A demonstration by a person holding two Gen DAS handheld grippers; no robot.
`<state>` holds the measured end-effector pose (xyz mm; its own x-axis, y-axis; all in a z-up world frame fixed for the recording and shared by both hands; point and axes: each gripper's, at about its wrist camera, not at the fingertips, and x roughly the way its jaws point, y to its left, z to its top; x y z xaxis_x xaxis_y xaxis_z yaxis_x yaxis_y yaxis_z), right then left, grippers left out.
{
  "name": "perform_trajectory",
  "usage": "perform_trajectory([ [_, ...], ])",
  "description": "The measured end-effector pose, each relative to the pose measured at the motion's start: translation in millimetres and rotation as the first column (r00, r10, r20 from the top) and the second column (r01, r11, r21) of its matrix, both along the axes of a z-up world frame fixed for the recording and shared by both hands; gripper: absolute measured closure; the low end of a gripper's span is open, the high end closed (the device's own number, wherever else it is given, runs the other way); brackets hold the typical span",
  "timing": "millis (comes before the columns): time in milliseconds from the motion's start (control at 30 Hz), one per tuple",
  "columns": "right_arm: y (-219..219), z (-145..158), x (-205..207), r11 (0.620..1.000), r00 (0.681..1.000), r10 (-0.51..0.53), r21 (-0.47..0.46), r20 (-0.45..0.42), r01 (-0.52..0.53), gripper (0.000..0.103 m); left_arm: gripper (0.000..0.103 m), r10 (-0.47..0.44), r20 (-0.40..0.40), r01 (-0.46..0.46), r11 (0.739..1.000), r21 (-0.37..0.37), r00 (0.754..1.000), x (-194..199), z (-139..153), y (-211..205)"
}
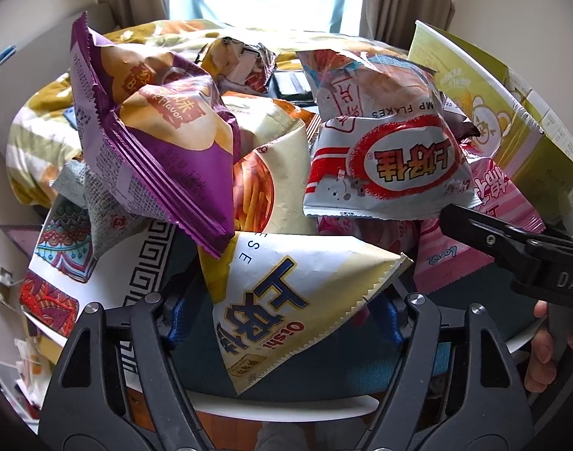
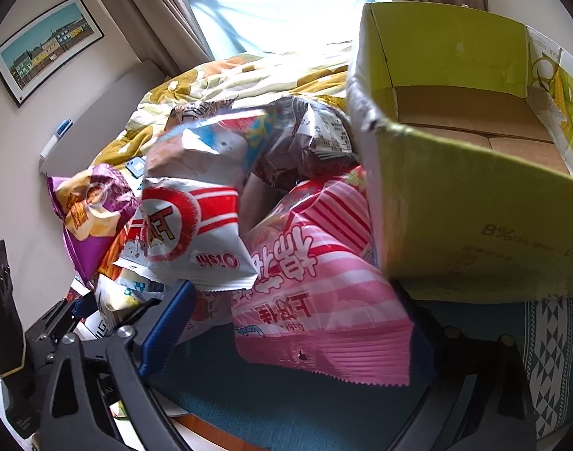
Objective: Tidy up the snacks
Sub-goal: 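Grasp the white Oishi bag with the left tool while the right tool grasps the pink striped bag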
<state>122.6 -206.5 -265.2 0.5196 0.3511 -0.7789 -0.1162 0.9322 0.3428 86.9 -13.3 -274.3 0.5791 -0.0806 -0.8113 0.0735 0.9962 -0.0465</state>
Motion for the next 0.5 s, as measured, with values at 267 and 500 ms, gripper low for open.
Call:
perform_trajectory([
  [267,3.6,-2.3,-1.7,0.999,1.0,-0.005,-0.037,0.004,0.005,0.014,0.032,-0.034,-0.014,0.034,0.999,-0.014,0.999,-1.7,4.4,5.9],
  [500,4.7,-3.2,-6.1,0.996,1.0,-0.002,-0.087,0.007,0.003,0.031,0.033,-0.058,-0.019,0.057,0.998,-0.024,0.998,-1.6,5.6,7.5],
])
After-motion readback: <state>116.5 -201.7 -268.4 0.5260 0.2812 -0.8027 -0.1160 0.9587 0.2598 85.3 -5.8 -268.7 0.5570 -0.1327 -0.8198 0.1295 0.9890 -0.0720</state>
